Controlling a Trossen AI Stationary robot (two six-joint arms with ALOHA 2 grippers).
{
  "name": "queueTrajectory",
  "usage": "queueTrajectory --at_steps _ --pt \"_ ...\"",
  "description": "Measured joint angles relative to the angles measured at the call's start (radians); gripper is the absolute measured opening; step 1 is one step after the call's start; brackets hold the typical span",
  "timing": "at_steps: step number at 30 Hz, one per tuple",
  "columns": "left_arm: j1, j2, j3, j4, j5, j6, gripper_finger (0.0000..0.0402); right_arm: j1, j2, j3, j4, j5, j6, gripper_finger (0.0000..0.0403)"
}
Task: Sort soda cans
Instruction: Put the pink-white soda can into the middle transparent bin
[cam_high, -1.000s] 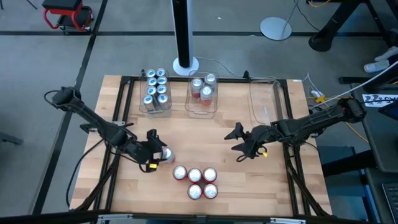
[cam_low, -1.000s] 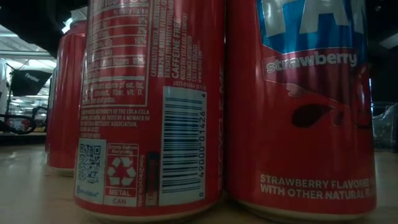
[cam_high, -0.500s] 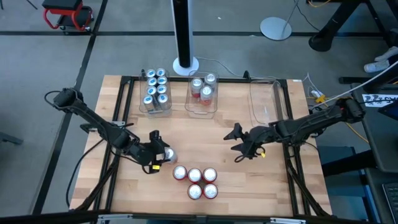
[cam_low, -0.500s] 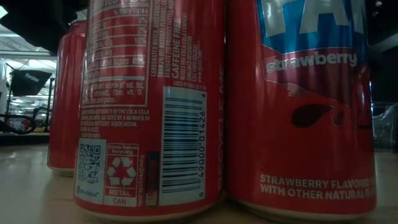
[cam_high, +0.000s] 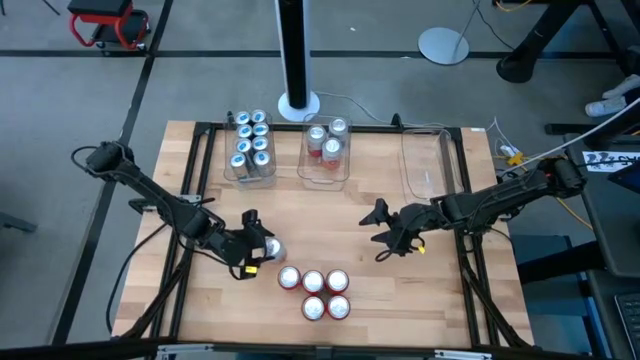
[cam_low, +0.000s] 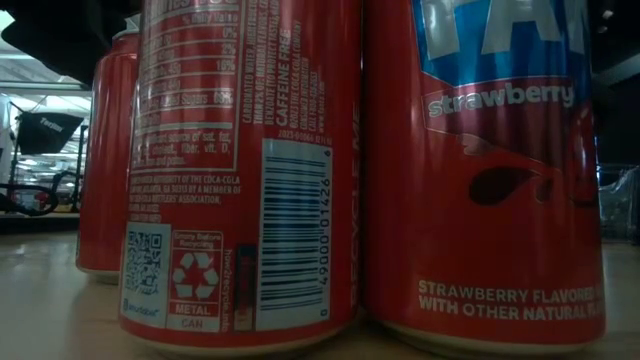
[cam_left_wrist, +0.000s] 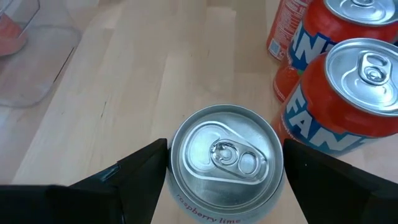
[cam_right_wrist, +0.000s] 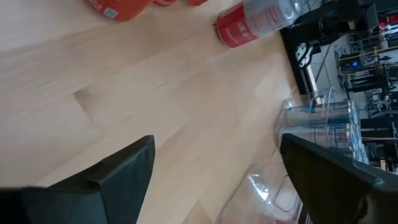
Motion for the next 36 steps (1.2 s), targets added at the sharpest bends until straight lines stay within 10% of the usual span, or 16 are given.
queueTrajectory --at_steps 36 --pt "0.005 0.062 0.0 0.017 -0.023 -0.04 0.0373 0.0 0.0 0.0 0.0 0.0 0.016 0.0347"
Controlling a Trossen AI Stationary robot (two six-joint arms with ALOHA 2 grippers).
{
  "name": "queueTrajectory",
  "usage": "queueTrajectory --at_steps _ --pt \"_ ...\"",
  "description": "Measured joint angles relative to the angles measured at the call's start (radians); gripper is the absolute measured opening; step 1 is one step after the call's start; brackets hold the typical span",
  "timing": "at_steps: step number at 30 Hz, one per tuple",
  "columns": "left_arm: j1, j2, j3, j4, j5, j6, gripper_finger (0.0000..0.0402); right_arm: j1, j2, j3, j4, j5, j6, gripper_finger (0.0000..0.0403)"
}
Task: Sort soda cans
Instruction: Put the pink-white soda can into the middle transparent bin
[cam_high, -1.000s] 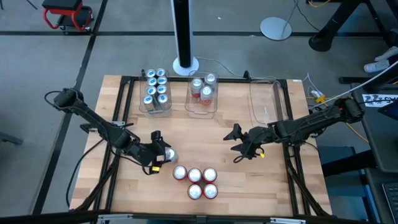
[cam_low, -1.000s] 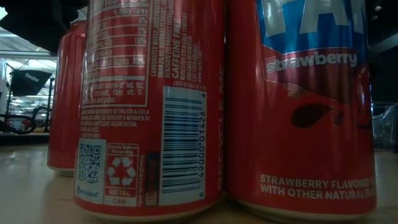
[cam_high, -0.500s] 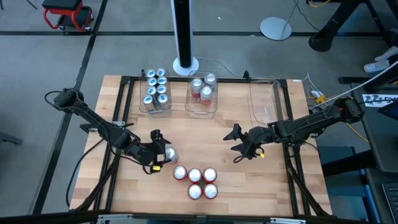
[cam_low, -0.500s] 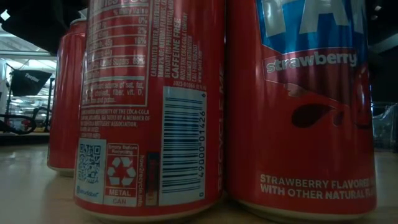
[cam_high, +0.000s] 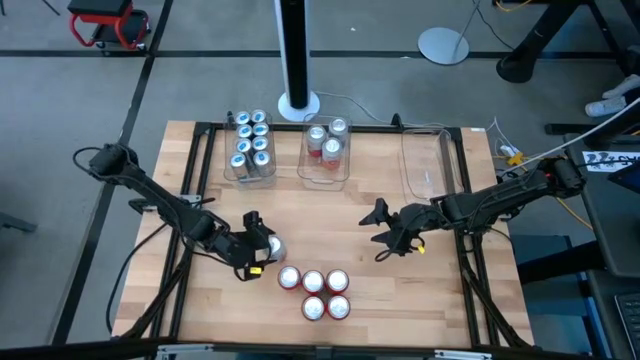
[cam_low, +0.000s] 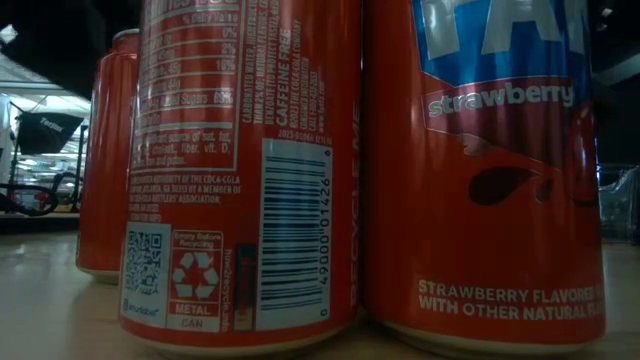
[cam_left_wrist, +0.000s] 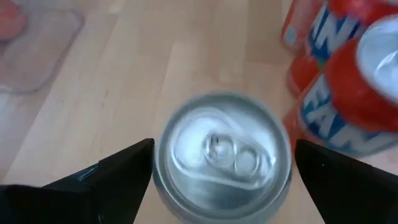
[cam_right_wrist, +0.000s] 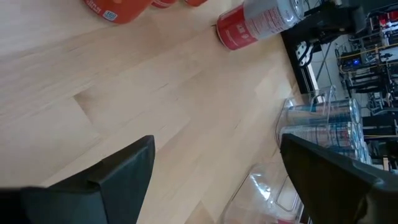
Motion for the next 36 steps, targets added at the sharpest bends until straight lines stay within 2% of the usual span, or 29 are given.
queueTrajectory --at_steps 7,13,20,27,31,36 --pt "0.008 0.078 0.0 0.032 0.009 0.02 0.0351 0.0 0.0 -0.029 0.046 0.021 0.001 0.0347" --pt "0.008 0.079 0.0 0.05 0.015 0.055 0.0288 0.0 0.0 -0.101 0.165 0.024 0.001 0.0347" --pt "0.02 0.043 0.012 0.033 0.018 0.077 0.0287 0.0 0.0 -0.149 0.239 0.024 0.001 0.0347" --pt "0.114 -0.027 0.053 0.001 -0.051 0.168 0.0287 0.0 -0.001 -0.176 0.308 0.031 0.0 0.0347" --pt "0.201 -0.046 0.12 0.011 -0.094 0.243 0.0287 0.0 -0.001 -0.187 0.346 0.031 -0.029 0.0347" --pt "0.317 -0.045 0.183 0.073 -0.099 0.354 0.0288 0.0 -0.001 -0.187 0.348 0.042 -0.052 0.0347"
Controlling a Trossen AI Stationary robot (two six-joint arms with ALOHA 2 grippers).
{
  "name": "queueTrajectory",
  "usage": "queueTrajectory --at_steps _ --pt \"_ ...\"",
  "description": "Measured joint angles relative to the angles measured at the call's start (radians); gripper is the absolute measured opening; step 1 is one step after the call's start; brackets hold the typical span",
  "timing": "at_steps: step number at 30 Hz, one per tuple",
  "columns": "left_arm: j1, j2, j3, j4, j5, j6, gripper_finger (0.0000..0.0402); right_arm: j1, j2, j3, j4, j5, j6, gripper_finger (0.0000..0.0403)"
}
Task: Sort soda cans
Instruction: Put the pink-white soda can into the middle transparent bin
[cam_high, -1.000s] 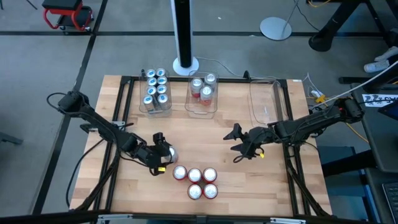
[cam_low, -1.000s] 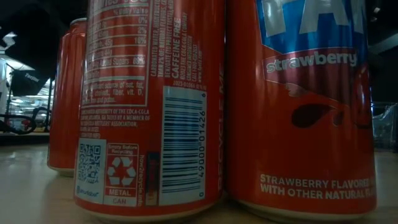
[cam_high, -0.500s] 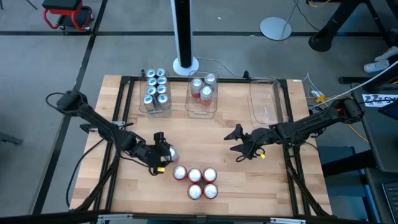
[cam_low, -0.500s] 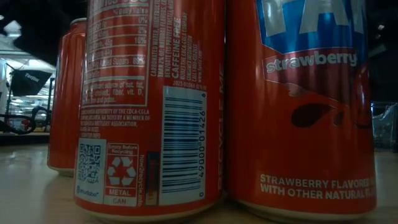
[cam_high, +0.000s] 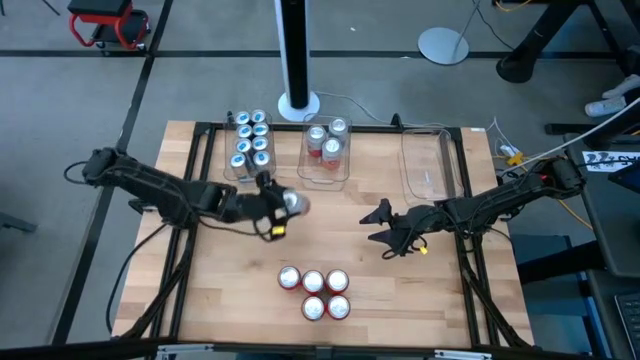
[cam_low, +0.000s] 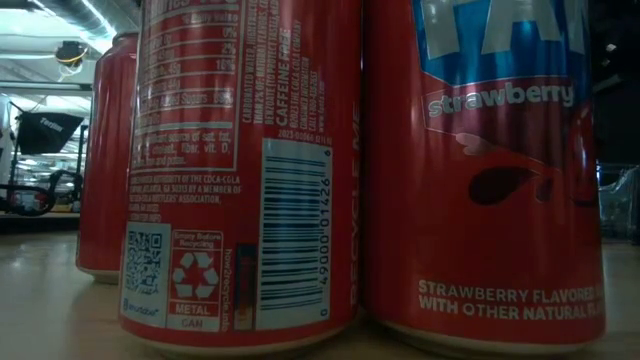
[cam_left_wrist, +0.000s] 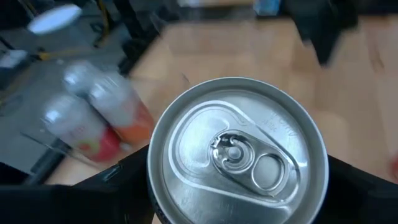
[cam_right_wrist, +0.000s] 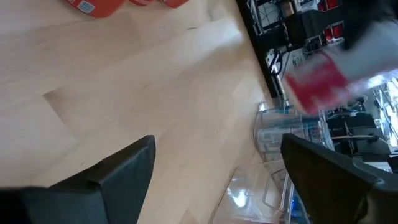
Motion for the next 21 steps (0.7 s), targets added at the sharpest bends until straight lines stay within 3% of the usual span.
queueTrajectory --at_steps 11,21 --pt "0.249 0.006 0.032 0.165 0.017 0.131 0.0289 0.0 0.0 0.0 0.0 0.011 -0.001 0.0347" --pt "0.466 0.105 0.032 0.277 0.227 0.12 0.0291 0.0 0.0 0.0 -0.001 0.053 -0.001 0.0347"
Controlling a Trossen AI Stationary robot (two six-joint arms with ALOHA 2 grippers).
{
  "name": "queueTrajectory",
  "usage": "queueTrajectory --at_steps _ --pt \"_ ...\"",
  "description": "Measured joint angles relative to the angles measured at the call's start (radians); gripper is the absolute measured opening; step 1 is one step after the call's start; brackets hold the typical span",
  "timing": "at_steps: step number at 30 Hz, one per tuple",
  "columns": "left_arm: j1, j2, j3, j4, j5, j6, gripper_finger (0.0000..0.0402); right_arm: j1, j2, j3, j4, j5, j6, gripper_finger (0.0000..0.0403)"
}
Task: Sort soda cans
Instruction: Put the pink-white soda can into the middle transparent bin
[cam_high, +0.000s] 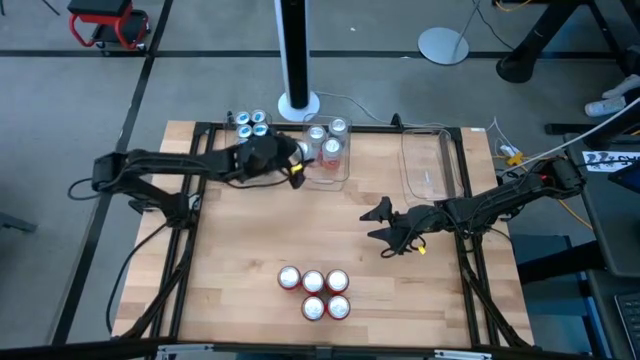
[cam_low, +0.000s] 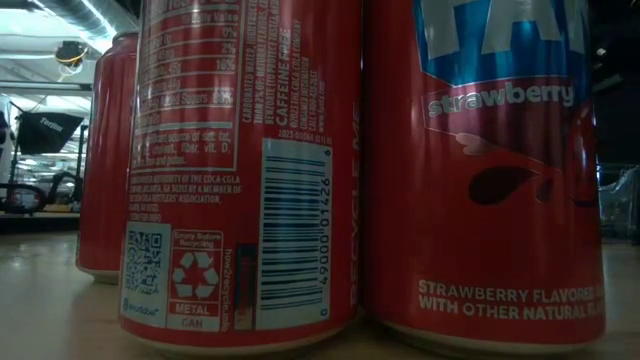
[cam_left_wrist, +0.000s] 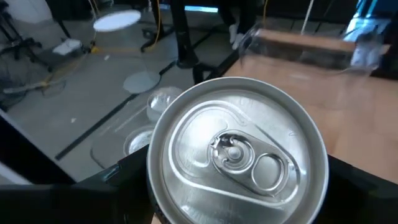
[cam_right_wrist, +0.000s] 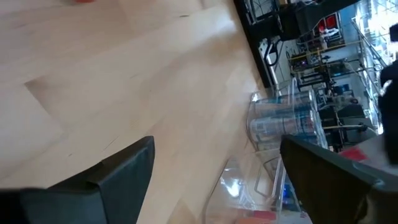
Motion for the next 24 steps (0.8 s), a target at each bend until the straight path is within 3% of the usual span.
queueTrajectory --at_steps 12,24 --pt "0.138 0.199 0.04 0.025 0.078 -0.019 0.0291 0.0 0.0 0.0 -0.002 0.006 -0.001 0.0347" --pt "0.167 0.32 0.073 0.026 0.14 -0.002 0.0291 0.0 0.0 0.0 -0.01 0.006 -0.001 0.0347"
